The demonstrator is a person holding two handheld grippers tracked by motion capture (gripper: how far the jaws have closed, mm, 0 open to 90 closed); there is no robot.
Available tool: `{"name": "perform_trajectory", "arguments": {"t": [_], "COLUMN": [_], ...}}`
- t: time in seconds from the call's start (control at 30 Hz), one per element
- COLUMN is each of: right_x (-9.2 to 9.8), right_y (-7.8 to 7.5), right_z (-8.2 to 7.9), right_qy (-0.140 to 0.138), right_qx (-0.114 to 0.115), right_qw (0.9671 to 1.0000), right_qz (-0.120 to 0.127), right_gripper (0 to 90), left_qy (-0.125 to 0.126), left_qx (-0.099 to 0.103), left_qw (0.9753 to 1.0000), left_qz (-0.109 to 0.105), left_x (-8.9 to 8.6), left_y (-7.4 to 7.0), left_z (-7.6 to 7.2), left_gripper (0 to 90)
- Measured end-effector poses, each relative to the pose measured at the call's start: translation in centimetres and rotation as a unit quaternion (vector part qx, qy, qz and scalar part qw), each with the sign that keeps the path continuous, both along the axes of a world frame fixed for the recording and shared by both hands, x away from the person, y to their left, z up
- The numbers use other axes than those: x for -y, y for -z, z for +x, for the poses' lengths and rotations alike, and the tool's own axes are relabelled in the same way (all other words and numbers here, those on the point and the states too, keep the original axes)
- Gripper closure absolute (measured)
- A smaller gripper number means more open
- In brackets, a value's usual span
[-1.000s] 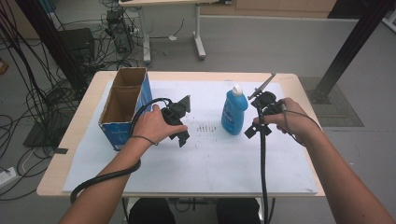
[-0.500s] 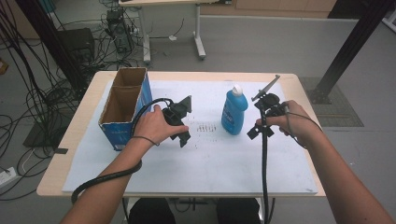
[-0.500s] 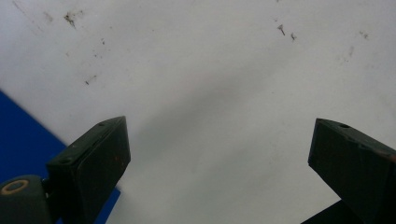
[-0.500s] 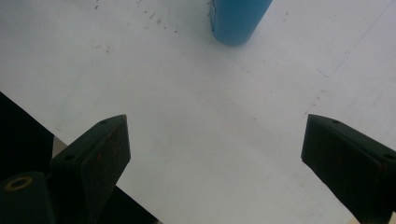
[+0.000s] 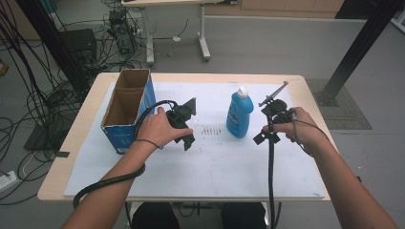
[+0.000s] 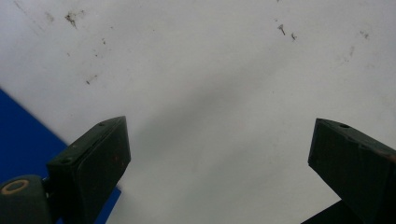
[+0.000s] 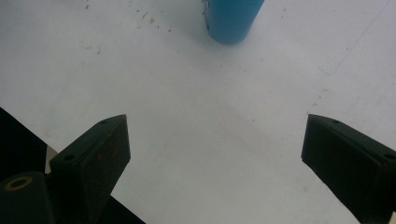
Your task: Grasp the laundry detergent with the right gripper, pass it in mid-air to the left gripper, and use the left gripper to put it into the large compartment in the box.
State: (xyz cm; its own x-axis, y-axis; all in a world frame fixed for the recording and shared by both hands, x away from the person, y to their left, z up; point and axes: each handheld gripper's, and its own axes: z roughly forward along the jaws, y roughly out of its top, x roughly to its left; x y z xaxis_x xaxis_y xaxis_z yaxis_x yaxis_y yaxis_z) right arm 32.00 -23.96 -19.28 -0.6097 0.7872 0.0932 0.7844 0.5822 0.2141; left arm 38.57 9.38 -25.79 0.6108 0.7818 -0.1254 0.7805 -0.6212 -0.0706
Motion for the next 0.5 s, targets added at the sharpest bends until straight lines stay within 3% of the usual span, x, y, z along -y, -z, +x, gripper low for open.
{"name": "perform_trajectory", "arguments": {"t": [0.5], "right_x": [0.5], "right_y": [1.6], "right_z": [-0.8], "right_qy": [0.014], "right_qx": [0.013], "right_qw": [0.9997], "right_qz": [0.016], "right_gripper": [7.6], "left_qy": [0.001], "left_qx": [0.001], "left_qw": [1.0], "left_qz": [-0.001], "left_x": [0.1], "left_y": [0.0], "left_z": [0.0], "left_gripper": [6.2]}}
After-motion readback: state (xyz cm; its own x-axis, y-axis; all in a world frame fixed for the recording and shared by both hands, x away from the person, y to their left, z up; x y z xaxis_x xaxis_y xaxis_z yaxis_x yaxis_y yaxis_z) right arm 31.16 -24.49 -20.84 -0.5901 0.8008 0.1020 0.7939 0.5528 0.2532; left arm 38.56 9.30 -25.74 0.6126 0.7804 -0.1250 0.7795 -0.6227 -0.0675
